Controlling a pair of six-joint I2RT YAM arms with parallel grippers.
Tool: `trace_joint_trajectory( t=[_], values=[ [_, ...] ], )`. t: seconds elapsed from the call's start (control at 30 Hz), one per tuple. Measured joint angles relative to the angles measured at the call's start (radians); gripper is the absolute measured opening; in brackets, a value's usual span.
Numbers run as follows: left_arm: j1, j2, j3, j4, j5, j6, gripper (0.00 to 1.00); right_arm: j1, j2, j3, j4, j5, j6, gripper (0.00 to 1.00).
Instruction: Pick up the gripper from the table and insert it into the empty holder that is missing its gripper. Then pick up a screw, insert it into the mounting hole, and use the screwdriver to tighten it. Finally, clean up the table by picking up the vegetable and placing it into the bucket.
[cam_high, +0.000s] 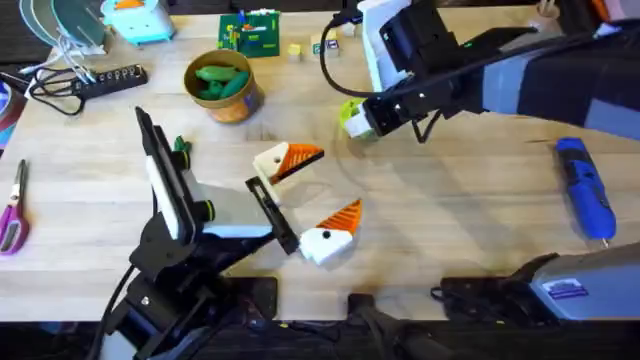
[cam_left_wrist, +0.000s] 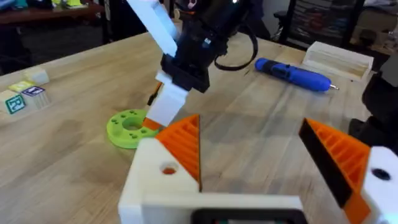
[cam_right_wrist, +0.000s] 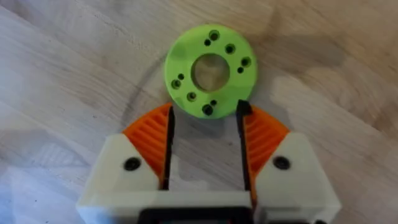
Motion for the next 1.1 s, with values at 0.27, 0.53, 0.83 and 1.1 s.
trace_joint_trajectory(
  t=[0.27,0.53,0.83,1.1],
  values=[
    [0.000,0.000,0.000,0.000,0.000,0.000,0.992,0.005,0.034,0.000,0.002,0.008,-0.005,0.431],
    [0.000,0.000,0.000,0.000,0.000,0.000,0.992,0.010,0.049,0.000,0.025,0.011,-0.009,0.286],
    [0.000,0.000,0.000,0.000,0.000,0.000,0.992,0.010,0.049,0.000,0.030,0.011,-0.013,0.160],
    [0.000,0.000,0.000,0.000,0.000,0.000,0.992,0.010,0.049,0.000,0.028,0.011,-0.017,0.009]
  ],
)
